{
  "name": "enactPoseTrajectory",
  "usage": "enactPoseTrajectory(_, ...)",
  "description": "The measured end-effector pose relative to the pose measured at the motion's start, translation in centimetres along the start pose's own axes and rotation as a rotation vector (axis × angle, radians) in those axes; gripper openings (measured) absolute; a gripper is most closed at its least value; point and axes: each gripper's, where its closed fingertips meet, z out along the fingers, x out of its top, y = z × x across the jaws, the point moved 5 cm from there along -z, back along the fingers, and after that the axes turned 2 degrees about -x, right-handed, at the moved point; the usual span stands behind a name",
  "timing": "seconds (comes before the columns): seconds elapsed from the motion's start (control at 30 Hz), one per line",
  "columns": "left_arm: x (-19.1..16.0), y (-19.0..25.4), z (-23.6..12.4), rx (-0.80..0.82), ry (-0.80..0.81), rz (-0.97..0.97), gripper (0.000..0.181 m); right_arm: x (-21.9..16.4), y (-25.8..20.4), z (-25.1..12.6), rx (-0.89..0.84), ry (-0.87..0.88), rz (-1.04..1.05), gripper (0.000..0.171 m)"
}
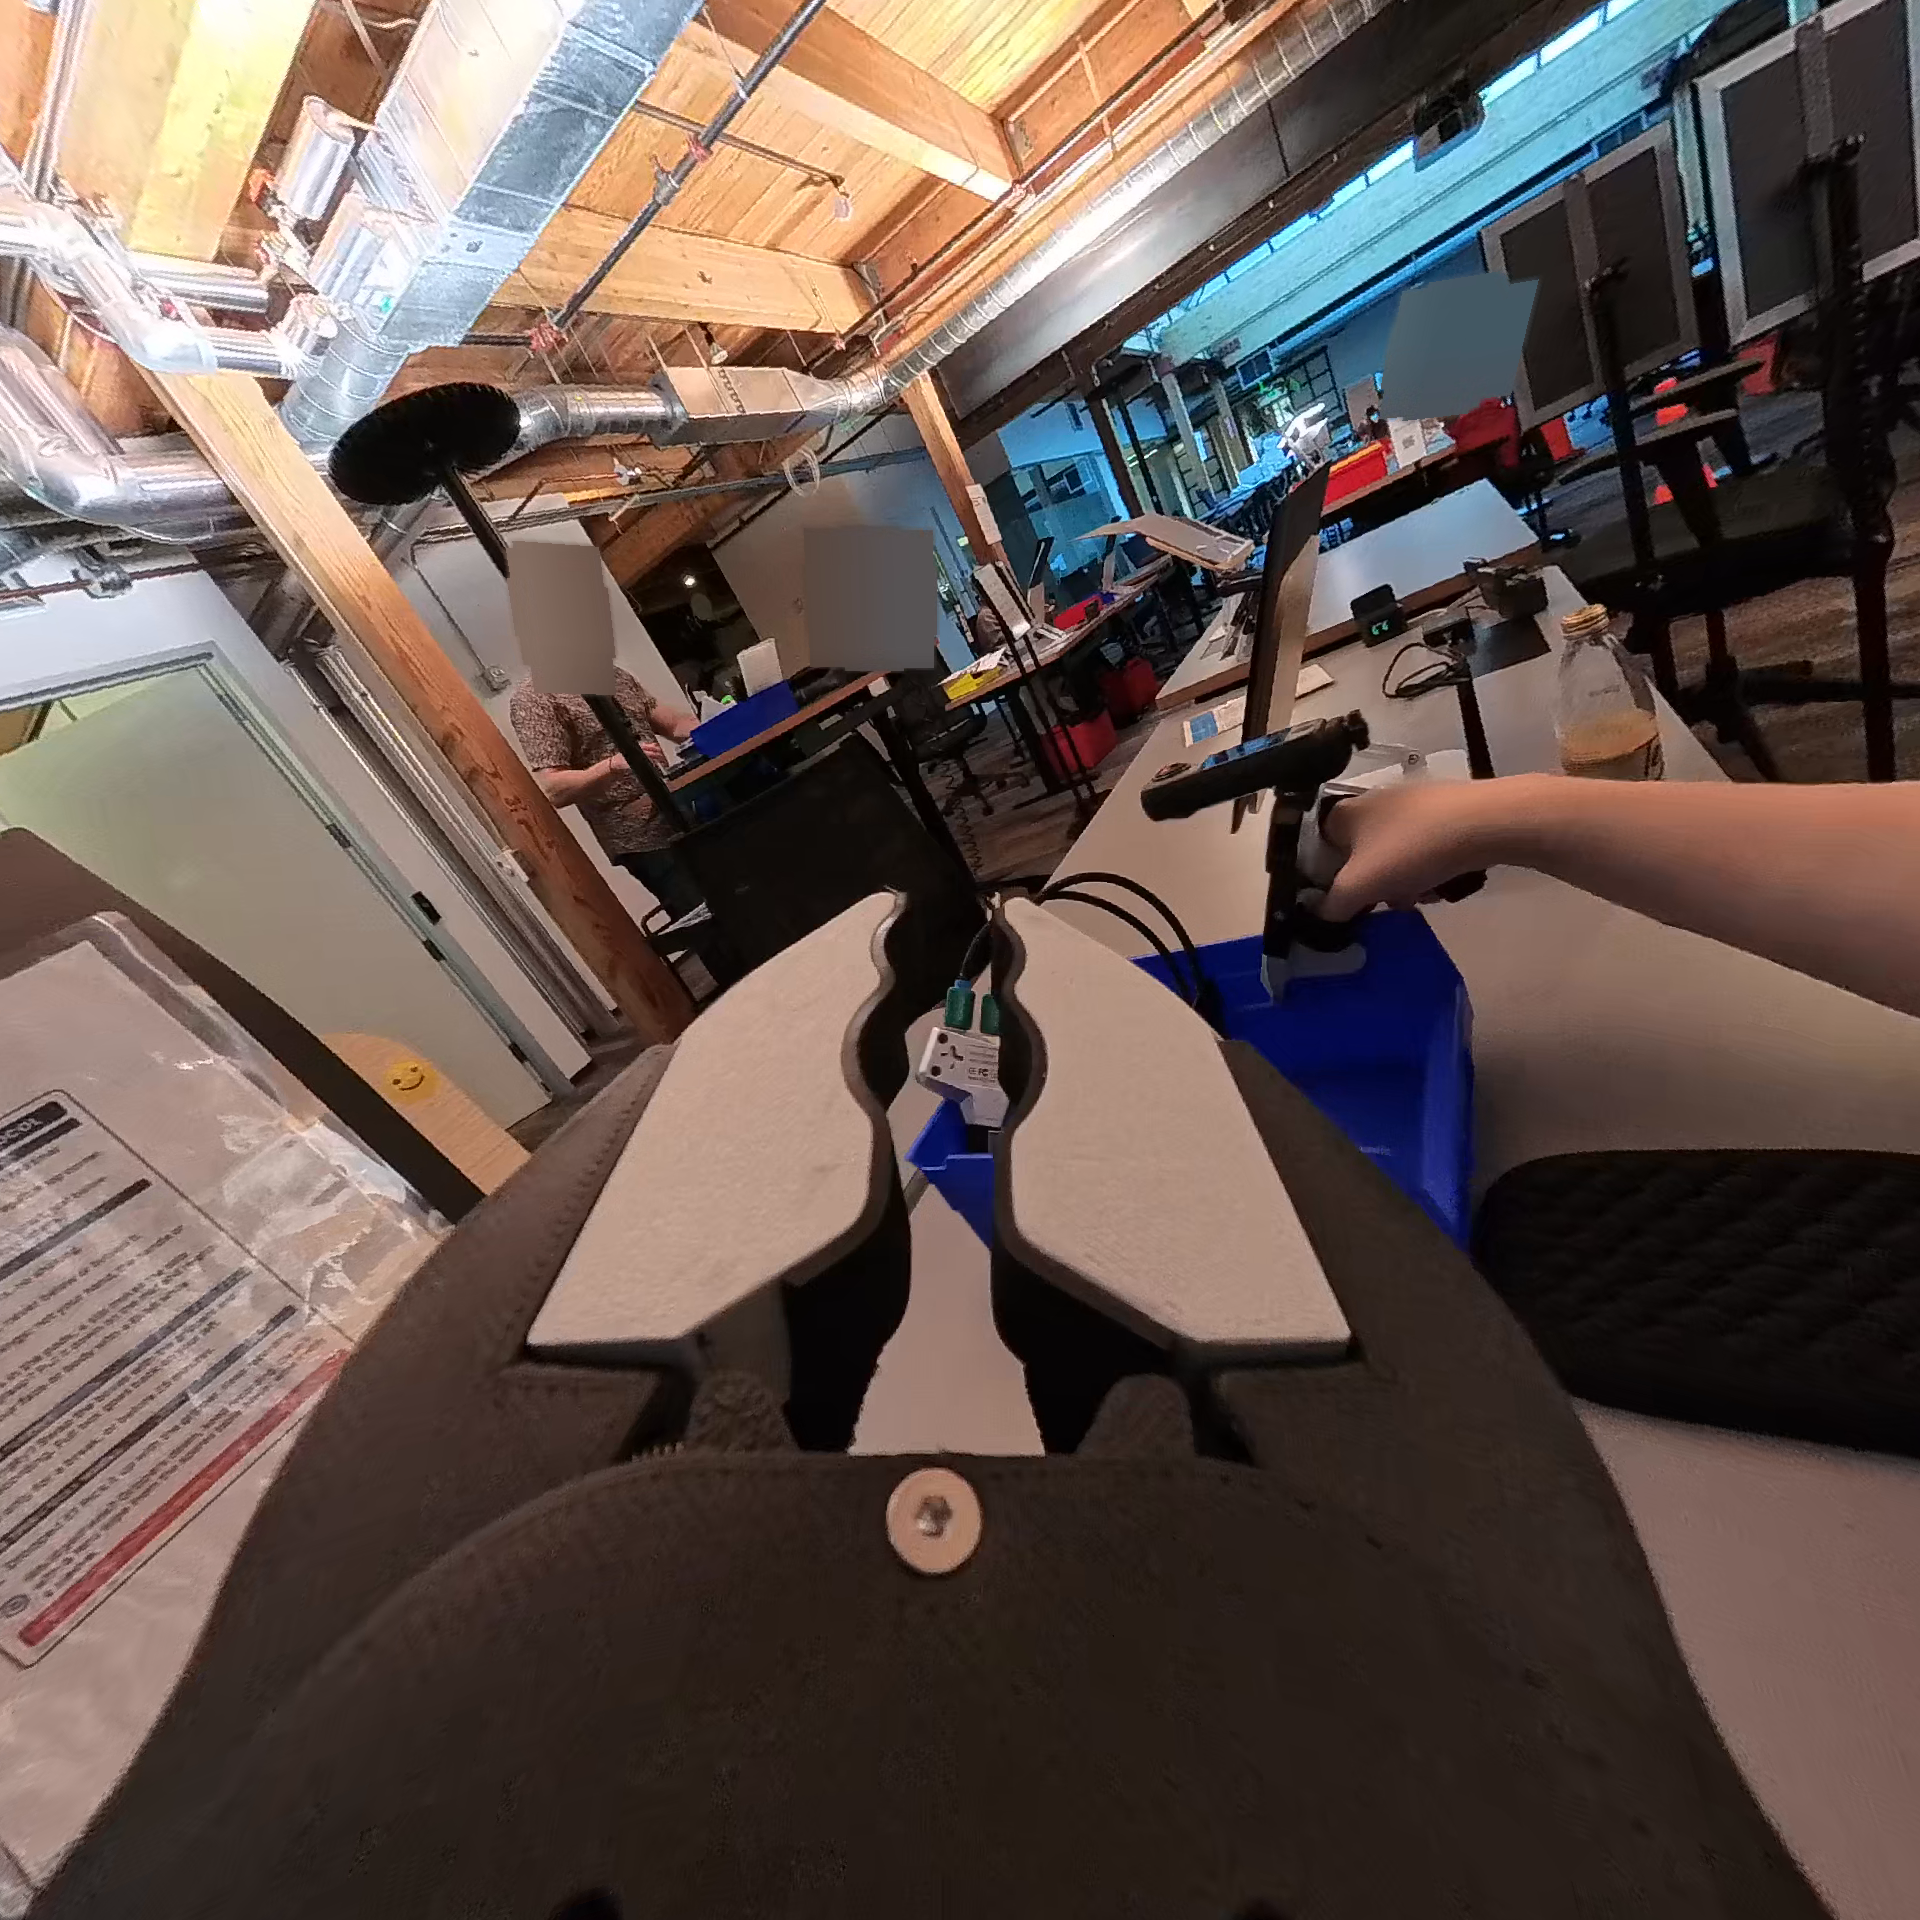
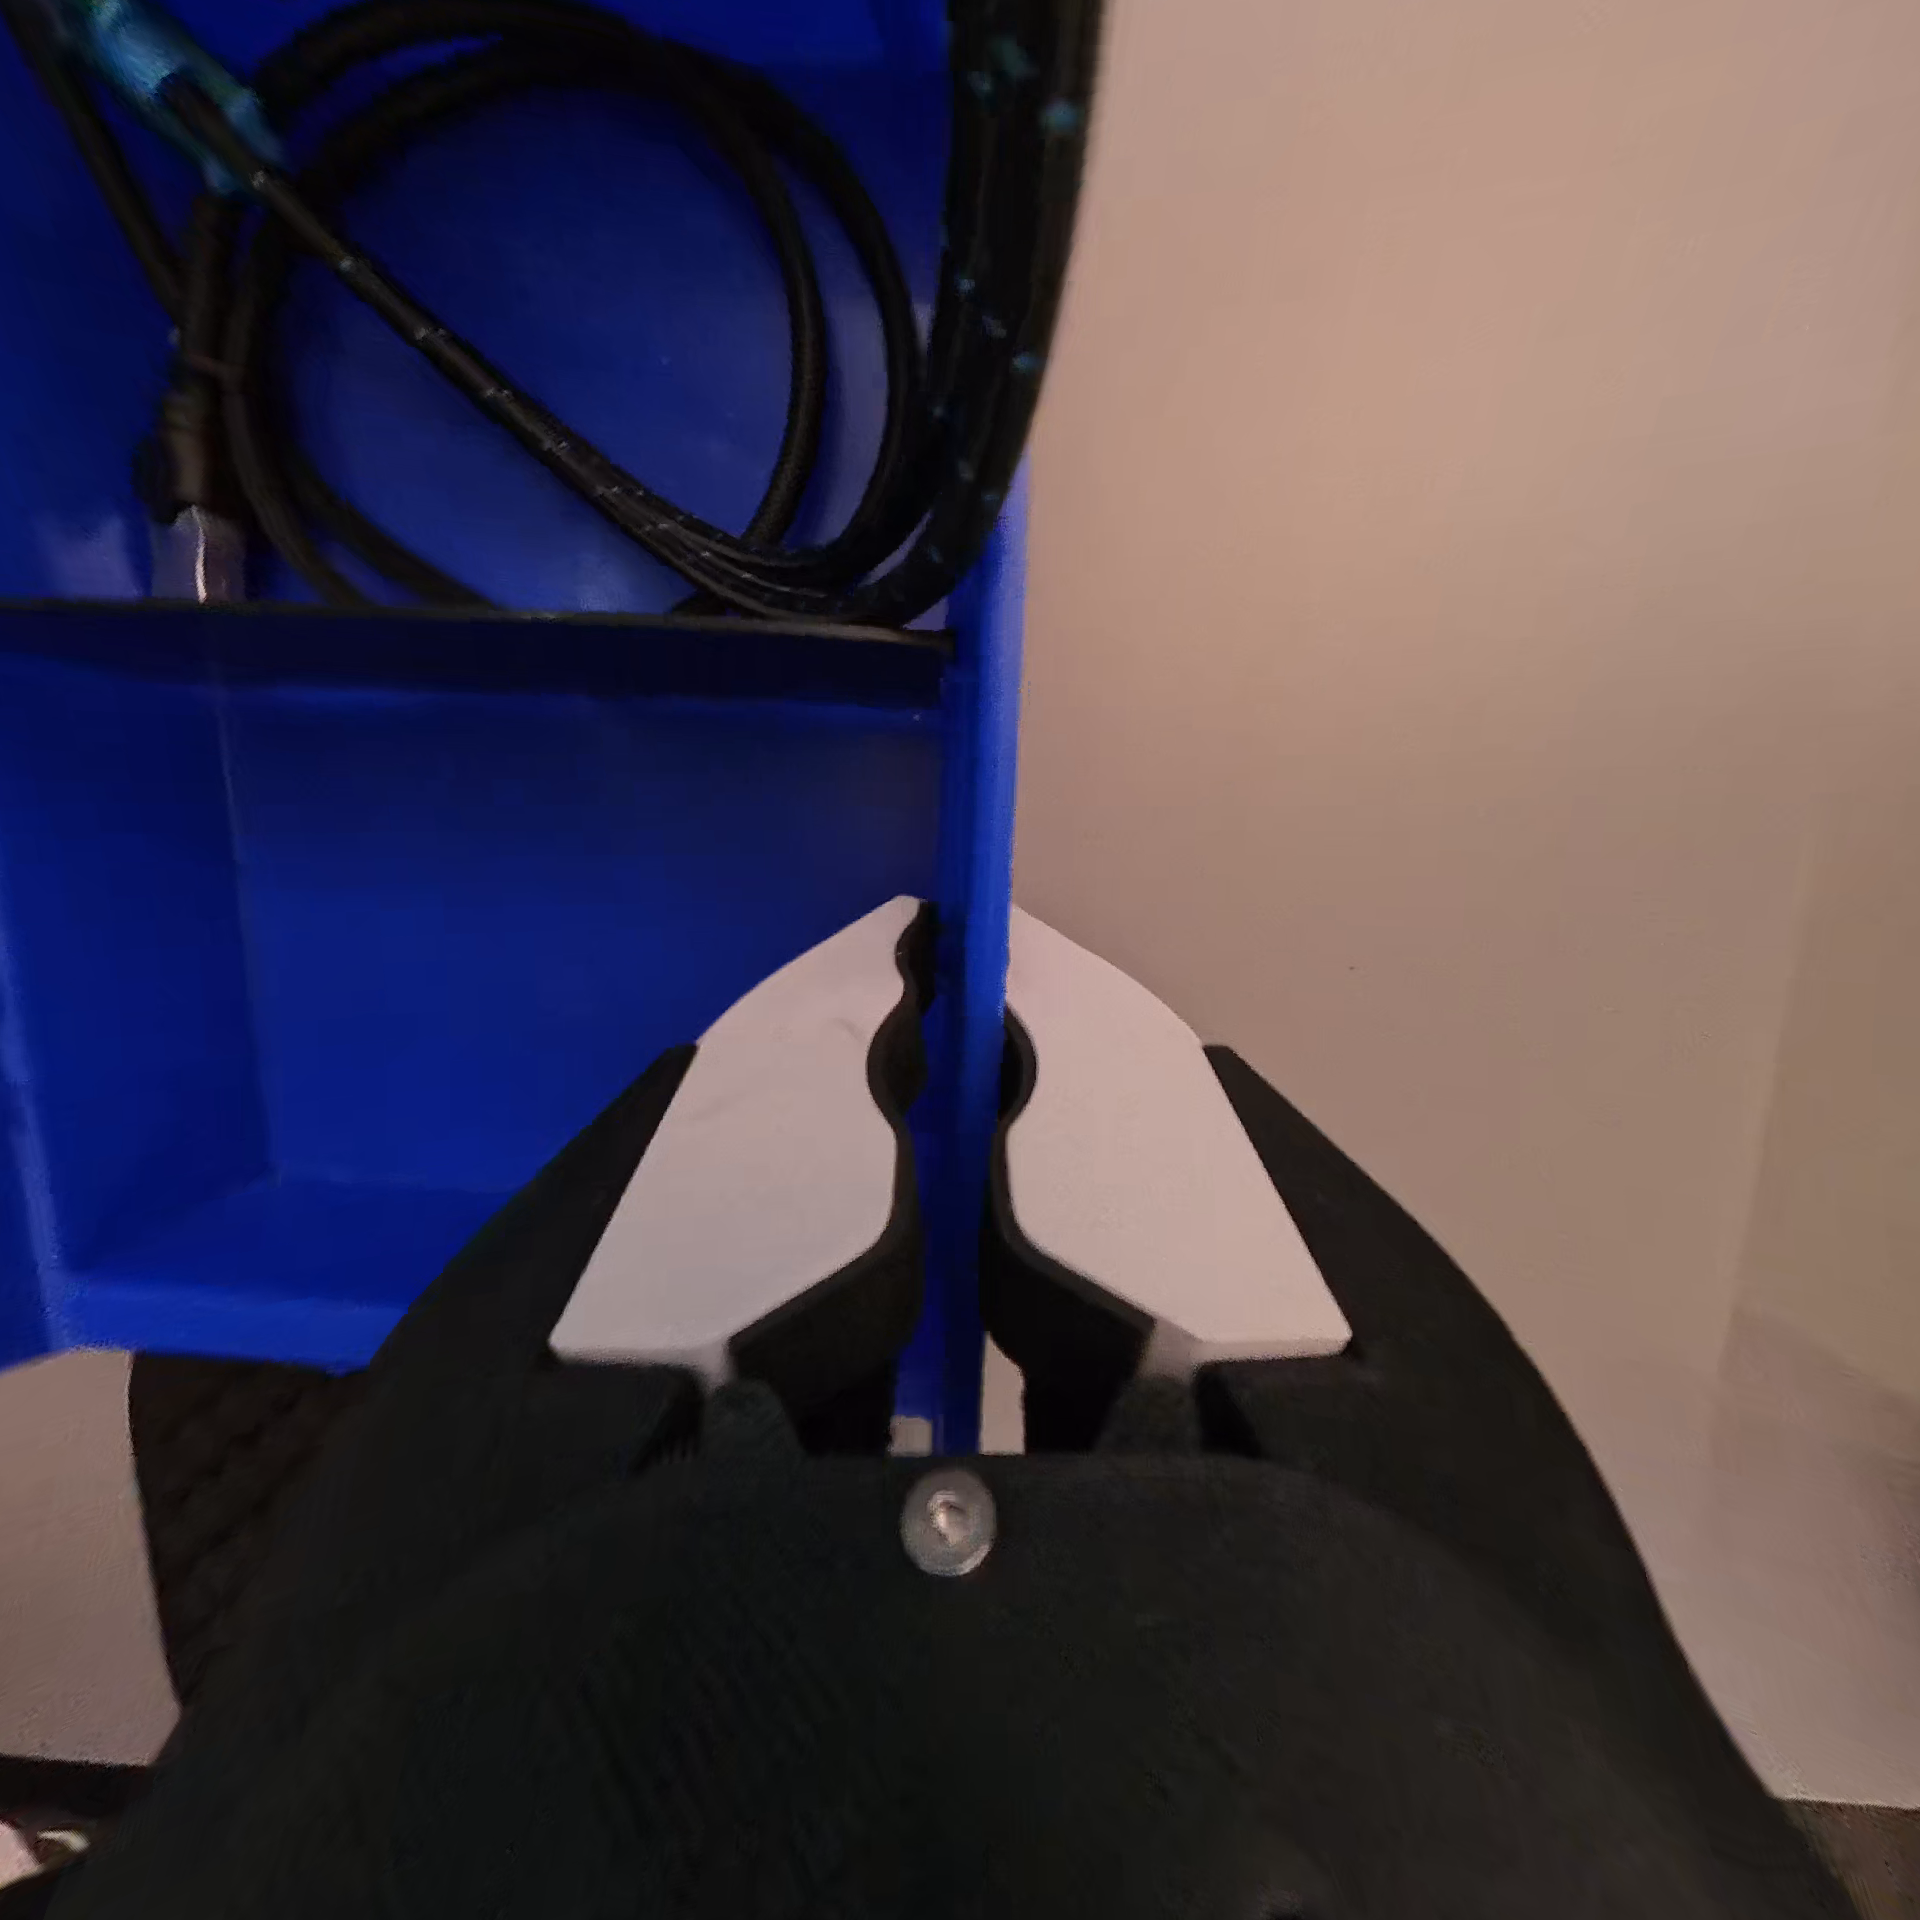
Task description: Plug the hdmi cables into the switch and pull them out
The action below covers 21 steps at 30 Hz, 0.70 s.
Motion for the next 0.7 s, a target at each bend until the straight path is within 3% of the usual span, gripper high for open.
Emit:
enactPoseTrajectory(0.53,0.0,-4.1,-4.0,0.130,0.006,-0.042,0.011,-0.5,-0.8,-0.1,-0.021,0.012,0.133,0.008)
enactPoseTrajectory(0.7,-0.5,-6.2,-7.1,0.267,-0.107,-0.078,0.011,0.0,-0.6,-1.5,-0.013,0.082,0.098,0.012)
